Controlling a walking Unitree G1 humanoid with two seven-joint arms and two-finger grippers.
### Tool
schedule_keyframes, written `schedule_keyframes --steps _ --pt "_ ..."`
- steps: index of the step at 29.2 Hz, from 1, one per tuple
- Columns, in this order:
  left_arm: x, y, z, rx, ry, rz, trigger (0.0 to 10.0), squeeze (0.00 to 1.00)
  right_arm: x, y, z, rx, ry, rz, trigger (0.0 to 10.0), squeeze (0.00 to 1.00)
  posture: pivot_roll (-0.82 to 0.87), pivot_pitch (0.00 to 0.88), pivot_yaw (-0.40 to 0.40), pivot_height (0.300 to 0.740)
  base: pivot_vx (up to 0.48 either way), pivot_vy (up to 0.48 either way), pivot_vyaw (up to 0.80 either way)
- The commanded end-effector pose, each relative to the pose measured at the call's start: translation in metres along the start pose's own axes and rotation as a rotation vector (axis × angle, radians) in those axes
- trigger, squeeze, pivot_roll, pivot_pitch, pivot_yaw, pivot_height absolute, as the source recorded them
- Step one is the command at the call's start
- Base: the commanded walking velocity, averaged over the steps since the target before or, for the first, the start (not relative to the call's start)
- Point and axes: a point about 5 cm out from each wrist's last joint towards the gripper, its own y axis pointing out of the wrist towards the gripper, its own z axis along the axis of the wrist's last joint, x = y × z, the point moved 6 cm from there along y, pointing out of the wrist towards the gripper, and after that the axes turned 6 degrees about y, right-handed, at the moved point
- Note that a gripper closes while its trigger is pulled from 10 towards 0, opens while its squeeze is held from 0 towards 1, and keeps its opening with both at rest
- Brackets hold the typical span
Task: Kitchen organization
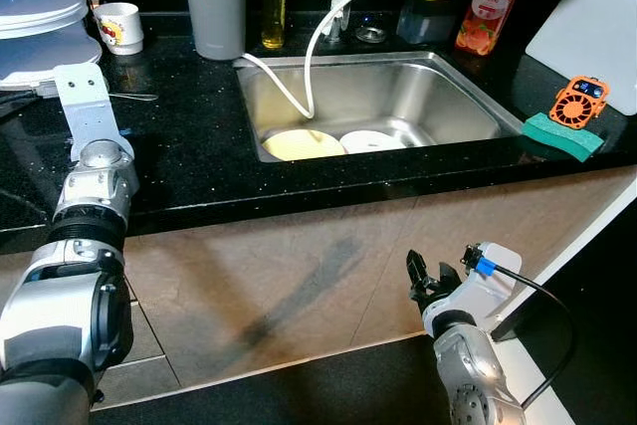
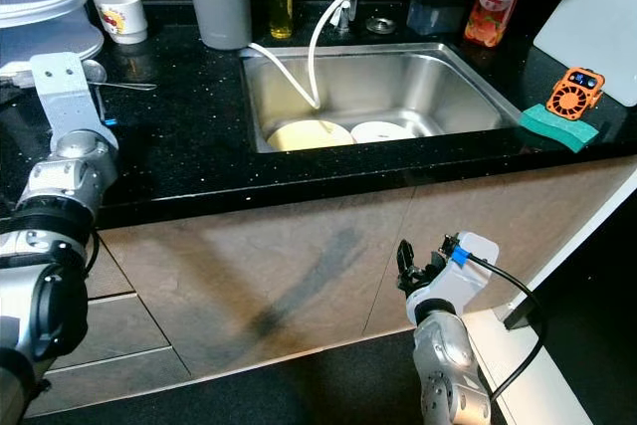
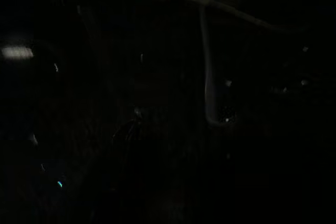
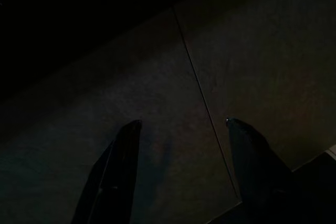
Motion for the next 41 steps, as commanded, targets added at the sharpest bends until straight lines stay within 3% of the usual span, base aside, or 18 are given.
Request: schedule_keyframes --steps 1,4,10,11,12,13,15,18,26,28,29,30,31,32,37,41 --pt "0.005 0.0 -0.006 -0.058 -0.053 -0.026 10.0 0.0 0.006 -0.002 -0.005 -0.015 0.01 -0.024 10.0 0.0 -0.01 0.032 -0.032 0.74 0.0 0.0 0.0" --pt "0.006 0.0 -0.013 -0.1 -0.098 -0.042 10.0 0.0 0.003 -0.002 -0.006 -0.018 0.008 -0.016 10.0 0.0 -0.01 0.032 -0.032 0.74 0.0 0.0 0.0" --pt "0.005 0.0 -0.026 -0.133 -0.052 -0.042 9.7 0.0 0.003 -0.001 -0.004 -0.012 0.007 -0.014 10.0 0.0 -0.02 0.025 -0.031 0.74 0.0 0.0 0.0" --pt "0.004 0.0 -0.029 -0.14 -0.05 -0.036 7.4 0.0 0.003 -0.001 -0.004 -0.011 0.006 -0.014 10.0 0.0 -0.01 0.027 -0.031 0.74 0.0 0.0 0.0" --pt "0.004 0.0 -0.029 -0.14 -0.05 -0.036 7.4 0.0 0.003 -0.001 -0.004 -0.011 0.006 -0.014 10.0 0.0 -0.01 0.027 -0.031 0.74 0.0 0.0 0.0" --pt "0.0 0.0 -0.036 -0.162 -0.04 -0.024 0.7 0.0 0.005 -0.001 -0.004 -0.011 0.006 -0.016 10.0 0.0 -0.02 0.025 -0.031 0.74 0.0 0.0 0.0" --pt "-0.005 0.001 -0.039 -0.164 0.006 -0.002 0.0 0.0 0.005 -0.001 -0.004 -0.012 0.005 -0.015 10.0 0.0 -0.01 0.026 -0.031 0.74 0.0 0.0 0.0" --pt "-0.013 0.001 -0.04 -0.148 0.054 0.037 0.0 0.0 0.002 -0.002 -0.004 -0.011 -0.004 -0.006 10.0 0.0 -0.02 0.027 -0.033 0.74 0.0 0.0 0.0" --pt "-0.024 0.002 -0.033 -0.109 0.048 0.09 0.0 0.0 0.003 -0.002 -0.003 -0.011 -0.003 -0.009 10.0 0.0 -0.02 0.013 -0.034 0.74 0.0 0.0 0.0" --pt "-0.029 0.002 -0.017 -0.032 0.083 0.131 0.0 0.0 0.003 -0.001 -0.003 -0.01 -0.002 -0.006 10.0 0.0 -0.02 0.01 -0.034 0.74 0.0 0.0 0.0" --pt "-0.031 0.0 0.002 0.069 0.123 0.169 0.2 0.0 0.003 -0.001 -0.002 -0.009 -0.003 -0.004 10.0 0.0 -0.02 0.01 -0.034 0.74 0.0 0.0 0.0" --pt "-0.031 0.0 0.002 0.069 0.123 0.169 0.2 0.0 0.003 -0.001 -0.002 -0.009 -0.003 -0.004 10.0 0.0 -0.02 0.01 -0.034 0.74 0.0 0.0 0.0" --pt "-0.032 -0.003 0.015 0.14 0.149 0.192 0.2 0.0 0.002 -0.001 -0.002 -0.008 -0.003 -0.002 10.0 0.0 -0.02 0.01 -0.034 0.74 0.0 0.0 0.0" --pt "-0.032 -0.006 0.026 0.194 0.142 0.21 10.0 0.0 0.002 0.0 -0.002 -0.008 -0.005 -0.001 10.0 0.0 -0.02 0.003 -0.035 0.74 0.0 0.0 0.0" --pt "-0.032 -0.019 0.057 0.354 0.116 0.263 10.0 0.0 0.001 0.003 0.0 -0.005 -0.006 0.004 10.0 0.0 -0.01 0.006 -0.038 0.74 0.0 0.0 0.0" --pt "-0.032 -0.021 0.06 0.373 0.146 0.289 10.0 0.0 -0.001 0.002 -0.001 -0.004 0.0 0.005 10.0 0.0 -0.01 0.002 -0.034 0.74 0.0 0.0 0.0"
